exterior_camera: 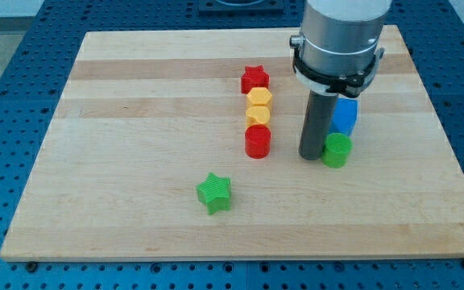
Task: Move the green star to the bottom center of the board
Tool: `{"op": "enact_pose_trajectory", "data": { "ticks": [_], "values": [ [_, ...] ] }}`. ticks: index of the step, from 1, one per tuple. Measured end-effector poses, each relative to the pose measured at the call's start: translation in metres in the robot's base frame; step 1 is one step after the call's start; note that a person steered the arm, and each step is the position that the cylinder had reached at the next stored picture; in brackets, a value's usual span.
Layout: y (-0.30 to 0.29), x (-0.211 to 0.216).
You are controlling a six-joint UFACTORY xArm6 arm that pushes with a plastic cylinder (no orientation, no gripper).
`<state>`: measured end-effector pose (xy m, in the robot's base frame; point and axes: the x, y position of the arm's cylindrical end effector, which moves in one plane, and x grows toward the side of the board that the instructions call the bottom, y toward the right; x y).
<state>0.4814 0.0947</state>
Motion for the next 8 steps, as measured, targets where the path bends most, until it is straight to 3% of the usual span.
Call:
{"op": "enact_pose_trajectory", "data": {
  "ticks": [2, 4, 5, 6, 8],
  "values": [
    [0.015, 0.0],
    [0.001, 0.105],
    [-0.017, 0.137],
    [-0.033, 0.137],
    [-0.233, 0.11]
  ]
}}
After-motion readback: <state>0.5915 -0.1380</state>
